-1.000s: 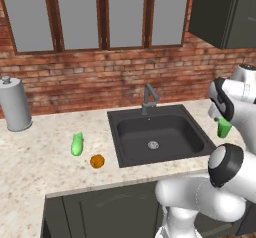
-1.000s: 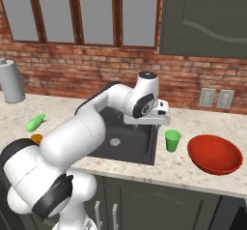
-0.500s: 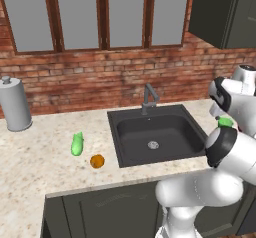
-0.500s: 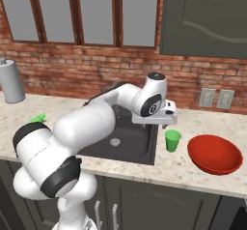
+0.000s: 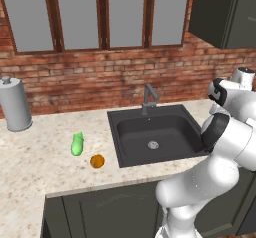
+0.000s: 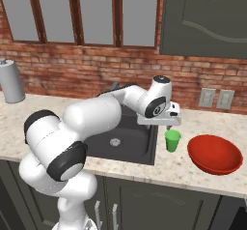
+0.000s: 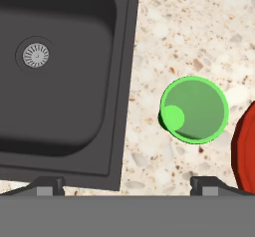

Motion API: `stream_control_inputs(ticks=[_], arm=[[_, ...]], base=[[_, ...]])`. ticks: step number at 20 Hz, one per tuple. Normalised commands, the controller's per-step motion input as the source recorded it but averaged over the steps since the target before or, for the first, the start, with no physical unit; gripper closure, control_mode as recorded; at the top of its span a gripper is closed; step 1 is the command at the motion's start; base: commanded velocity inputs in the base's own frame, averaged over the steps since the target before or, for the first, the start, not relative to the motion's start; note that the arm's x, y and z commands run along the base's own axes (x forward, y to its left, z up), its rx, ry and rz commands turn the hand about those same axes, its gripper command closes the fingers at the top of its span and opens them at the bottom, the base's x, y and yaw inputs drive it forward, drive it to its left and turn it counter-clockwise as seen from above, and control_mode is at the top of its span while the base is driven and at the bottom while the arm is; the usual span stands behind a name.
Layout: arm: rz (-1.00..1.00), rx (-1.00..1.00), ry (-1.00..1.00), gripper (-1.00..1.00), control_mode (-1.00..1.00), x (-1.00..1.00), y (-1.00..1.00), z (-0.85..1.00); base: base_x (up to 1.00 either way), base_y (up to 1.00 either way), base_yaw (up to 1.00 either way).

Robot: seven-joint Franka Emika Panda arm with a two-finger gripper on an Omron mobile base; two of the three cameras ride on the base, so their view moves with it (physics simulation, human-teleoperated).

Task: Remove the corn and orange from the sink. Then move the bowl and cup from the counter to the sink for washing.

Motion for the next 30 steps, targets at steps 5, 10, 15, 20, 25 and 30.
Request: stream_control_inputs(ticks=[5, 10, 15, 20, 25, 30], arm=[[0.0, 0.0, 0.0, -1.0, -1.0, 0.1, -0.06, -0.13], [0.0, 0.0, 0.0, -1.0, -1.0, 0.08, -0.05, -0.17], [0.0, 0.0, 0.0, -1.0, -1.0, 0.13, -0.06, -0.2], [0.0, 0.0, 0.0, -1.0, -1.0, 0.12, -0.08, -0.17], [0.0, 0.0, 0.0, -1.0, -1.0, 0.16, -0.11, -0.15], [0.0, 0.0, 0.0, -1.0, -1.0, 0.17, -0.15, -0.15]], base=[[0.0, 0.0, 0.0], [0.0, 0.0, 0.0], [0.0, 0.0, 0.0], [0.0, 0.0, 0.0], [0.0, 0.0, 0.0], [0.0, 0.0, 0.0]])
